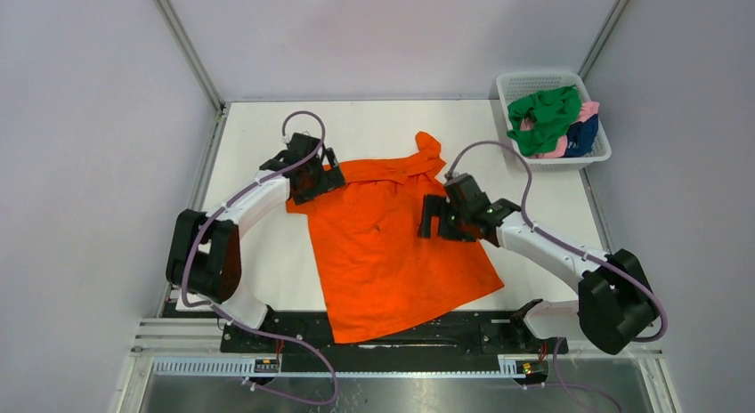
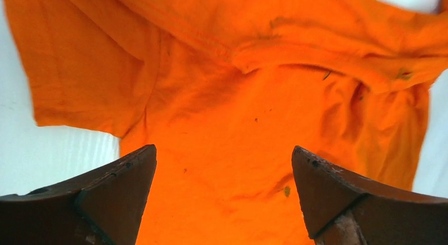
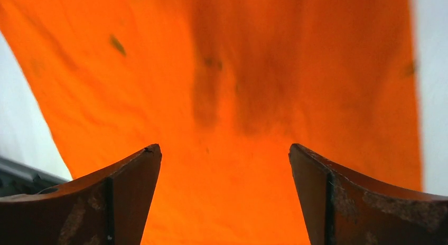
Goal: Fold and stack the t-shirts
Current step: Flatten out the tshirt
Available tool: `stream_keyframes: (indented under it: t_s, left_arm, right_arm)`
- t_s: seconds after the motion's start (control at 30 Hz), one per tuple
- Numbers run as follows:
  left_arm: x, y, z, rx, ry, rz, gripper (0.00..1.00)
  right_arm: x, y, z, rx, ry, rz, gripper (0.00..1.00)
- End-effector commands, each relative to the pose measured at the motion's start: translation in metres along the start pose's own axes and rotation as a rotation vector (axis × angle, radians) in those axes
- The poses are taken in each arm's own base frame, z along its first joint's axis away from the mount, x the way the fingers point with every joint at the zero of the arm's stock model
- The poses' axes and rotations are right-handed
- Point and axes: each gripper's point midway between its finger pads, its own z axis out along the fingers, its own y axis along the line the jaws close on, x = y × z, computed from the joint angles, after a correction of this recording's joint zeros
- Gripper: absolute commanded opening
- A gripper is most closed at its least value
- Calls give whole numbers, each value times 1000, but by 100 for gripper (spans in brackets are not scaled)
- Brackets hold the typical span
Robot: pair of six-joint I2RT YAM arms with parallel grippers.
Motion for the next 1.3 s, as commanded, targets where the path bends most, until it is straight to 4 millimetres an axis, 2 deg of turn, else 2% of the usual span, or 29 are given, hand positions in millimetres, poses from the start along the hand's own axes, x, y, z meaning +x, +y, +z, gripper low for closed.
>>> stream_keyframes:
  t_s: [0.0, 0.07, 0.17, 0.33, 0.43, 0.6, 0.7, 0.83, 0.9, 1.03, 1.1, 1.17, 1.2, 1.23, 1.27]
  left_arm:
    - [24, -10, 14, 45, 62, 19, 99]
    - [41, -12, 20, 60, 101, 30, 99]
    - [61, -9, 26, 50, 146, 35, 99]
    - [93, 2, 31, 50, 196, 8, 99]
    - [111, 1, 31, 92, 230, -38, 99]
    - [135, -6, 24, 126, 256, -107, 99]
    - [150, -22, 20, 171, 288, -150, 99]
    - [173, -66, 13, 263, 328, -172, 99]
    - [184, -94, 8, 320, 357, -158, 99]
    - [196, -154, -5, 453, 399, -84, 99]
    - [198, -173, -15, 495, 394, -32, 99]
    - [193, -181, -27, 513, 359, 12, 99]
    - [190, -177, -31, 502, 332, 28, 99]
    - [177, -157, -42, 458, 249, 58, 99]
    - [170, -144, -46, 427, 204, 64, 99]
  right_arm:
    - [58, 8, 0, -33, 152, 60, 99]
    - [74, 3, 6, -16, 188, 77, 100]
    - [80, -9, 18, 44, 204, 88, 100]
    - [71, -27, 41, 180, 209, 75, 100]
    - [56, -31, 61, 209, 231, 107, 100]
    - [13, -32, 94, 197, 260, 181, 100]
    - [-29, -31, 113, 187, 236, 208, 100]
    - [-87, -31, 136, 155, 199, 260, 100]
    - [-118, -24, 147, 129, 182, 245, 100]
    - [-162, -14, 167, 97, 158, 192, 99]
    - [-177, -14, 165, 109, 162, 168, 99]
    - [-192, -13, 155, 127, 145, 123, 99]
    - [-200, -12, 144, 137, 125, 101, 99]
    - [-213, -12, 116, 161, 68, 66, 99]
    - [-217, -13, 101, 173, 40, 60, 99]
